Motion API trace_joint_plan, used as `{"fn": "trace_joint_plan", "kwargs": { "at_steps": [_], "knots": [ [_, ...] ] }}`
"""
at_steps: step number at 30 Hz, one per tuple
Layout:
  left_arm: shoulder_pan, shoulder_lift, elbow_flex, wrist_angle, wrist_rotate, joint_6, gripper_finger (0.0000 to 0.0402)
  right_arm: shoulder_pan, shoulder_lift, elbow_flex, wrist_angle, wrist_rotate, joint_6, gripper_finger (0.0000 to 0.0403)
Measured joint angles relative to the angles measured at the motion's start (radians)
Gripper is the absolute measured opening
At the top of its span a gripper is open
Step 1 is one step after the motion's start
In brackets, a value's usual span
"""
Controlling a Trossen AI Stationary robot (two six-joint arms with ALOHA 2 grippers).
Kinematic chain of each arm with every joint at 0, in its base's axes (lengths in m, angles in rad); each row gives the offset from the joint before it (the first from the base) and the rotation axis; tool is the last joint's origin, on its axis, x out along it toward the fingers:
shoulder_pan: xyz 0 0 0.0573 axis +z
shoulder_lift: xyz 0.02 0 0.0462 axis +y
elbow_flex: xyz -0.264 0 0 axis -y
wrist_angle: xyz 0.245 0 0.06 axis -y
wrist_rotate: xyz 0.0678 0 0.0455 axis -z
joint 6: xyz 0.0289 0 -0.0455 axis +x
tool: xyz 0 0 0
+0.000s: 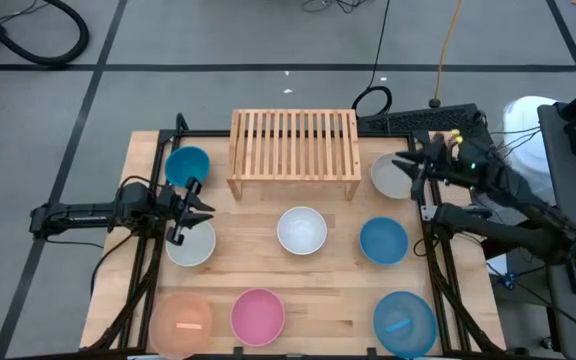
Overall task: Place and stack bowls onto a shelf
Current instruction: Put the large gray bowl on the shelf
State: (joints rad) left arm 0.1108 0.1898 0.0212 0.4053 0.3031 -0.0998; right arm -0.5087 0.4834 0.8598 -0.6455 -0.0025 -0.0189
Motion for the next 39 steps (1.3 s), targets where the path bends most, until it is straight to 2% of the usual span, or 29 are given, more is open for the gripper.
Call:
{"fn": "trace_joint_plan", "kwargs": {
  "at_steps": [4,8,14,19,26,32,39],
  "knots": [
    [0.0,0.0,0.0,-0.009,0.0,0.0,0.0081,0.0,0.158,0.191,-0.135,0.057,-0.028,0.0105],
    [0.0,0.0,0.0,-0.008,0.0,0.0,0.0081,0.0,0.3,0.366,-0.27,0.061,-0.03,0.0105],
    [0.0,0.0,0.0,-0.009,0.0,0.011,0.0081,0.0,0.458,0.539,-0.457,0.062,0.063,0.0105],
    [0.0,0.0,0.0,-0.011,0.0,0.016,0.0081,-0.001,0.525,0.567,-0.531,0.083,0.239,0.0105],
    [0.0,0.0,0.0,-0.011,0.0,0.017,0.0081,-0.002,0.584,0.567,-0.714,0.08,0.283,0.0105],
    [0.0,0.0,0.0,-0.011,0.0,0.018,0.0081,-0.002,0.627,0.567,-0.817,0.073,0.225,0.0105],
    [0.0,0.0,0.0,-0.011,0.001,0.009,0.0081,-0.002,0.661,0.538,-0.863,-0.058,0.078,0.0105]
  ]
}}
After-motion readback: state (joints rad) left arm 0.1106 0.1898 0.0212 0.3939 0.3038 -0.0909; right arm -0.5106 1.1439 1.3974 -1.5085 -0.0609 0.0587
